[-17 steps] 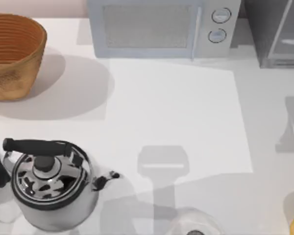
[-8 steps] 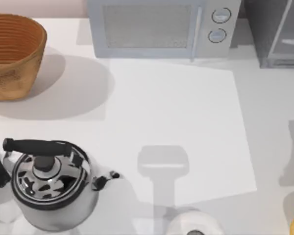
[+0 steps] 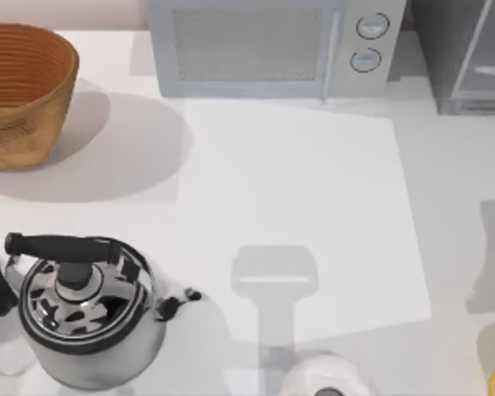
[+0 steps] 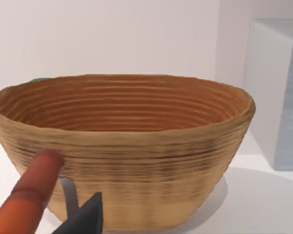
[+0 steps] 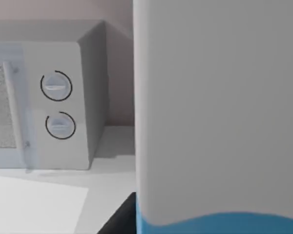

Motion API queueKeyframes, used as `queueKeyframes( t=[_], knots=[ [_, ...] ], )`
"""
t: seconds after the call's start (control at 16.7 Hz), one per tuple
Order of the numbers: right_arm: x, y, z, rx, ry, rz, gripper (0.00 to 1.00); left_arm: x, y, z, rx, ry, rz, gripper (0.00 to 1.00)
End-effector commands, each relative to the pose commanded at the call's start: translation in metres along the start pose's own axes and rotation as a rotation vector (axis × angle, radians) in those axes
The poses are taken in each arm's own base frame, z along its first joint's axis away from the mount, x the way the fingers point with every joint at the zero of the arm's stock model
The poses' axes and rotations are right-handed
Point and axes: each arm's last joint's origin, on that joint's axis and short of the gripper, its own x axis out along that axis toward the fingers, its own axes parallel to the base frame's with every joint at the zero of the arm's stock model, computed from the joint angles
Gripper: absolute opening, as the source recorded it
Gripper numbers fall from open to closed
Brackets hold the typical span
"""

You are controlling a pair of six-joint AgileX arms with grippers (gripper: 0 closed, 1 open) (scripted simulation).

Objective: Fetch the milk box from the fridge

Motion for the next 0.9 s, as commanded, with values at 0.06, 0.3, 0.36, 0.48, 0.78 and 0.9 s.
queueKeyframes(
  t=[0.06,0.3,0.36,0.48,0.78,0.9],
  knots=[
    [0.003,0.0,0.002,0.0,-0.003,0.023,0.0,0.0,0.0,0.0,0.0,0.0,0.0,1.0],
    [0.02,-0.001,0.006,-0.003,-0.009,0.156,0.0,0.0,0.0,0.0,0.0,0.0,0.0,1.0],
    [0.025,-0.001,0.006,-0.003,-0.01,0.197,0.0,0.0,0.0,0.0,0.0,0.0,0.0,1.0],
    [0.037,-0.002,0.005,-0.003,-0.009,0.284,0.0,0.0,0.0,0.0,0.0,0.0,0.0,1.0],
    [0.064,-0.008,-0.01,0.0,-0.001,0.499,0.0,0.0,0.0,0.0,0.0,0.0,0.0,1.0],
    [0.071,-0.01,-0.018,0.001,0.0,0.575,0.0,0.0,0.0,0.0,0.0,0.0,0.0,1.0]
  ],
)
